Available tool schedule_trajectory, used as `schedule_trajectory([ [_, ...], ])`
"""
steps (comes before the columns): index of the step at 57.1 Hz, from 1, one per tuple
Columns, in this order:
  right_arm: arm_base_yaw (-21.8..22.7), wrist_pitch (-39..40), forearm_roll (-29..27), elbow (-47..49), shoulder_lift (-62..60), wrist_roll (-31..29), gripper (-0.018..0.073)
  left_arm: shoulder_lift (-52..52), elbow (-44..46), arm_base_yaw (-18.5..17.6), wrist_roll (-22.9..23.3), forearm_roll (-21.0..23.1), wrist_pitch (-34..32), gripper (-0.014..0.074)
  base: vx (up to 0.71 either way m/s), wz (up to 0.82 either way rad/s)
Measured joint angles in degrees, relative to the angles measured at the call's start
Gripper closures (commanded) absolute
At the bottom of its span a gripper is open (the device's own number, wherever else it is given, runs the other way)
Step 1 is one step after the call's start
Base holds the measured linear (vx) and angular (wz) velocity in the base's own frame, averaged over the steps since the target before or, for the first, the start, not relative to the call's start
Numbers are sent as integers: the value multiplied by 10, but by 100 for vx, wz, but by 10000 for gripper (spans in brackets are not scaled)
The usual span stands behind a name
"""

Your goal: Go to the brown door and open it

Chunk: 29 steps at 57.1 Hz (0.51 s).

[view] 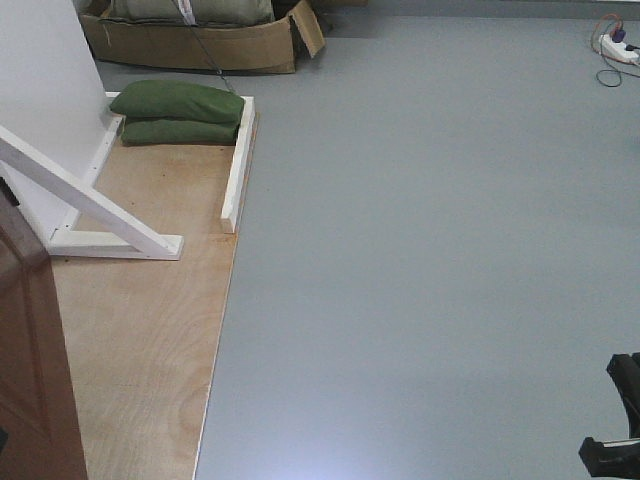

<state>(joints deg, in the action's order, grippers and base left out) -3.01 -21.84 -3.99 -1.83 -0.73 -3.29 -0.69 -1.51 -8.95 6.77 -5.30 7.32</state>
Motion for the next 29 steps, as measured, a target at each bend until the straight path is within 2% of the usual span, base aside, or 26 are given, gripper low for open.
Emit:
schedule_trajectory([
  [6, 0, 0, 0, 0, 0, 0, 559, 0, 0, 0, 0, 0, -7, 603, 0, 0],
  [11, 0, 0, 0, 0, 0, 0, 559, 0, 2, 9, -2, -8, -52, 603, 0, 0],
  [23, 0, 0, 0, 0, 0, 0, 559, 46, 85, 85, -43, -59, -232, 603, 0, 0],
  [29, 0, 0, 0, 0, 0, 0, 559, 79, 148, 118, -68, -63, -266, 603, 0, 0],
])
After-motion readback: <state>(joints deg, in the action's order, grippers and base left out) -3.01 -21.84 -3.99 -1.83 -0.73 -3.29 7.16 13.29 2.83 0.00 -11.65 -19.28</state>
